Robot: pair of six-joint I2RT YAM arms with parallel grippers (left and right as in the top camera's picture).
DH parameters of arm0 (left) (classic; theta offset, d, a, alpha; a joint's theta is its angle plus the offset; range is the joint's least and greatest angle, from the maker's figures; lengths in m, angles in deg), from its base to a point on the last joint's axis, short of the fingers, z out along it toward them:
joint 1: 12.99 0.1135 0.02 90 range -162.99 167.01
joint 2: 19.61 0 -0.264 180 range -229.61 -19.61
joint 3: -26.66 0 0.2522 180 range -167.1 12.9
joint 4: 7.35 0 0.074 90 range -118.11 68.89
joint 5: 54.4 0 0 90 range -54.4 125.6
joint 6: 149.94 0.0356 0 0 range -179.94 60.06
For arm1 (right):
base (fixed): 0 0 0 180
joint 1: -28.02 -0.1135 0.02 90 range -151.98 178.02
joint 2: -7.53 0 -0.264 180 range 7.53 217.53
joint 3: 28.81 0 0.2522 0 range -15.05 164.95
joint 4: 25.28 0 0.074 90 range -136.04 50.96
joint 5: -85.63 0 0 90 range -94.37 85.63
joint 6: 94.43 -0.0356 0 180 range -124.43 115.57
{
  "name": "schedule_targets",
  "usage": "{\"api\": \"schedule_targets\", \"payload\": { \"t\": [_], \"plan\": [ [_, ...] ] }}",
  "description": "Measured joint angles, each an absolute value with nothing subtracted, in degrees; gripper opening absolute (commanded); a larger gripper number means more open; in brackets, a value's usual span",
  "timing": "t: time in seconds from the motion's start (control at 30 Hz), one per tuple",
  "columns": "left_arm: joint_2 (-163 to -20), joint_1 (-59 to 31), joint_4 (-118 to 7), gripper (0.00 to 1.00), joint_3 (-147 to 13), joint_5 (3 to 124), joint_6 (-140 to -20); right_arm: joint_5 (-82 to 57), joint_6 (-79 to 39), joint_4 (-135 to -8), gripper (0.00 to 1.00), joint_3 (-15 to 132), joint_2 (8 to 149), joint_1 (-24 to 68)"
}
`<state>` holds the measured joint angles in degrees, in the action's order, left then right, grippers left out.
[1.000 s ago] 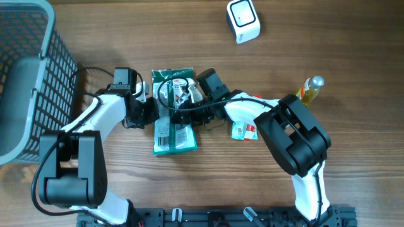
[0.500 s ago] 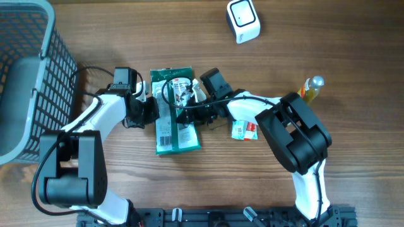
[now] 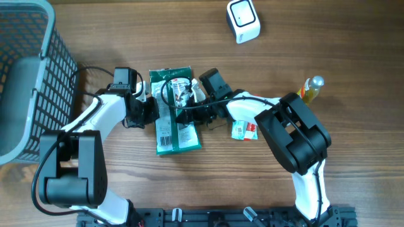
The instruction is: Scan the item barcode
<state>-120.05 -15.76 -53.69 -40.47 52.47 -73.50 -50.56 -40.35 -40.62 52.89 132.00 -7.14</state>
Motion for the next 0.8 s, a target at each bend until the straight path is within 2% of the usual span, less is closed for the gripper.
{"api": "schedule_targets", "payload": {
  "t": [0.27,0.43,0.5,0.53,0.6,0.63,0.67,0.8],
  "plan": [
    [-119.37,-15.91,-53.60,0.06,-42.96,50.15,-73.48,-50.45,-40.18,-40.40,0.04,52.89,132.00,-7.18],
    [-110.61,-15.74,-52.01,0.08,-49.49,48.73,-73.48,-50.41,-40.18,-40.32,0.04,52.89,132.00,-7.18],
    [-106.87,-15.43,-51.40,0.13,-50.54,46.02,-73.48,-50.41,-40.15,-40.25,0.04,52.89,132.00,-7.18],
    [-105.04,-15.28,-51.46,0.26,-50.72,43.40,-73.44,-50.41,-40.11,-40.25,0.04,52.89,132.00,-7.18],
    [-104.55,-15.23,-51.66,0.40,-50.72,39.22,-72.91,-50.41,-39.91,-40.23,0.04,52.89,132.00,-7.18],
    [-104.60,-15.23,-52.07,0.52,-50.72,37.04,-73.17,-50.41,-39.85,-40.23,0.04,52.89,132.00,-7.18],
    [-104.60,-15.23,-52.27,0.59,-50.72,35.55,-72.69,-50.41,-39.72,-40.23,0.04,52.89,132.00,-7.18],
    [-104.62,-15.17,-52.34,0.77,-50.72,31.16,-72.65,-50.41,-39.04,-40.21,0.04,52.89,132.00,-7.18]
  ]
}}
